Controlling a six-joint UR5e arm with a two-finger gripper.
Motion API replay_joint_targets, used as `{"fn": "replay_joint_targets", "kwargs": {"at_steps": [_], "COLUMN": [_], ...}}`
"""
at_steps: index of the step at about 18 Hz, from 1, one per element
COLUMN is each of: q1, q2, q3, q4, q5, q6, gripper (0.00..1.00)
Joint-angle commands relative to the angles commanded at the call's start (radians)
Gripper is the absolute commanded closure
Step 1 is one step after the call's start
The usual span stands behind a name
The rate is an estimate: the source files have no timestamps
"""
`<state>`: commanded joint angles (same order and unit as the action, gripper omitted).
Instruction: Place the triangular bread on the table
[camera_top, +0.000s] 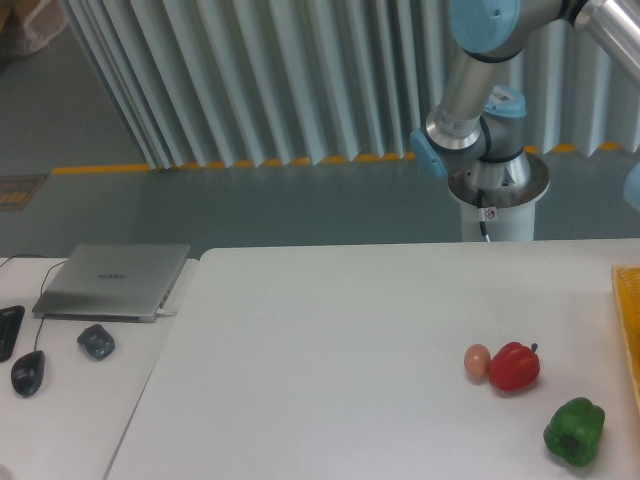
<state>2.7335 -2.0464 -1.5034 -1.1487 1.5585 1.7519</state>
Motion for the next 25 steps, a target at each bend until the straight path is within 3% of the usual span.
{"fn": "replay_joint_targets", "kwargs": {"at_steps": [3,8,16,21,23,25], "q1": [0.002,0.005,0.000,-0.112,-0.167,-0.225], "q2": [-0.002,0.011,0.089,0.115,0.118,0.120], "q3": [0.092,0.107,0.135,0.098,0.086,0.051], "q4": [-0.133,-0.171,-0.362,-0.370,-0.376,-0.373], "q5": [-0.037,-0.069,-0.204,-0.201,-0.149,-0.022], "q6": [-0.063,-0.074,-0.121,-0.242,-0.247,-0.235], "gripper": [0.64,0.64,0.64,0.63,0.63,0.63]}}
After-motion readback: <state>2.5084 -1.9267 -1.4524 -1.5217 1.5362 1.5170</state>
